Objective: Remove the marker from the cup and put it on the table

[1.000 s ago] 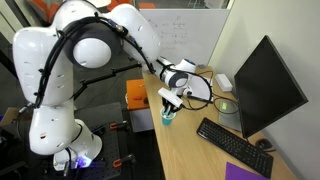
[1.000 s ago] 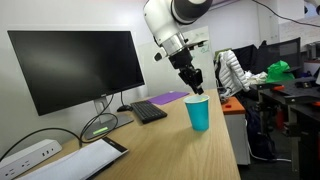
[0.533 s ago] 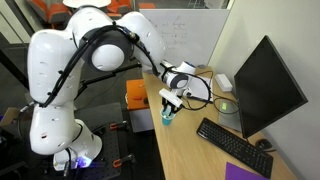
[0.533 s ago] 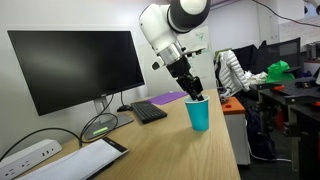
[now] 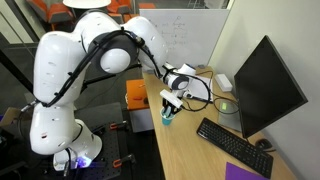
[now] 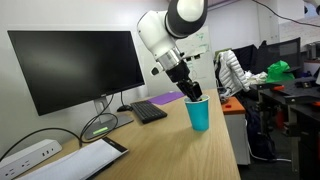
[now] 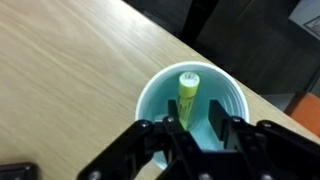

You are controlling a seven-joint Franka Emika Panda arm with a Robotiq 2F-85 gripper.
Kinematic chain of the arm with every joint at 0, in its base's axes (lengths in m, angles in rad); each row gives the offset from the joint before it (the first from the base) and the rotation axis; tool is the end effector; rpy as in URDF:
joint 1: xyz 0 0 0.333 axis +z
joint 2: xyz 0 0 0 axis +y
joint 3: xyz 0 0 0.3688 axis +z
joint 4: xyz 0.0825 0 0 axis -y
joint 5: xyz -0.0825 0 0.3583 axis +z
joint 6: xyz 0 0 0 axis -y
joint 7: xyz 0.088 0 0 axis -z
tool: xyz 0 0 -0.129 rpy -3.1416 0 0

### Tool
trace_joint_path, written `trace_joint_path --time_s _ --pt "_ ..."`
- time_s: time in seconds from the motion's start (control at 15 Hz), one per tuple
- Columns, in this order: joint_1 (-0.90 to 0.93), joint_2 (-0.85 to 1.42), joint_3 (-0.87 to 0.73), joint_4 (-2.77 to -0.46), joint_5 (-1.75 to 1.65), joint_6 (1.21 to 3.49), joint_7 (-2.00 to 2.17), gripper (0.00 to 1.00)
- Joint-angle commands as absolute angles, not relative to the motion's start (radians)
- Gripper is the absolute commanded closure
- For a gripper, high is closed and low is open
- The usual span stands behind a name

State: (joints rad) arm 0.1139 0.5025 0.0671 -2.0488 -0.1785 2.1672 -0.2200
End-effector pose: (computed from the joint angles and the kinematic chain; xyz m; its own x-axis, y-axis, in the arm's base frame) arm 0.5449 0.0887 0.2129 0.7971 0.4685 -0.3810 0.5008 -0.8654 -0.0164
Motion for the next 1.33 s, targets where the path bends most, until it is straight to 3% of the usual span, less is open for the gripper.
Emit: trace_joint_path --time_s 0.0,0.33,0.6,1.07,1.27 --pt "0.121 0.530 0.062 -2.006 -0.202 2.107 -0.165 0.58" --pt "0.122 0.556 0.060 -1.983 -0.206 2.086 -0.150 0.62" --pt "0.120 0.560 0.064 -1.969 -0.200 2.061 -0.157 1.00" --pt "0.127 0.549 0.065 -1.952 -0.206 2.011 -0.152 0.99" --pt "0.126 0.559 0.059 -1.945 -0.204 2.003 -0.142 0.71"
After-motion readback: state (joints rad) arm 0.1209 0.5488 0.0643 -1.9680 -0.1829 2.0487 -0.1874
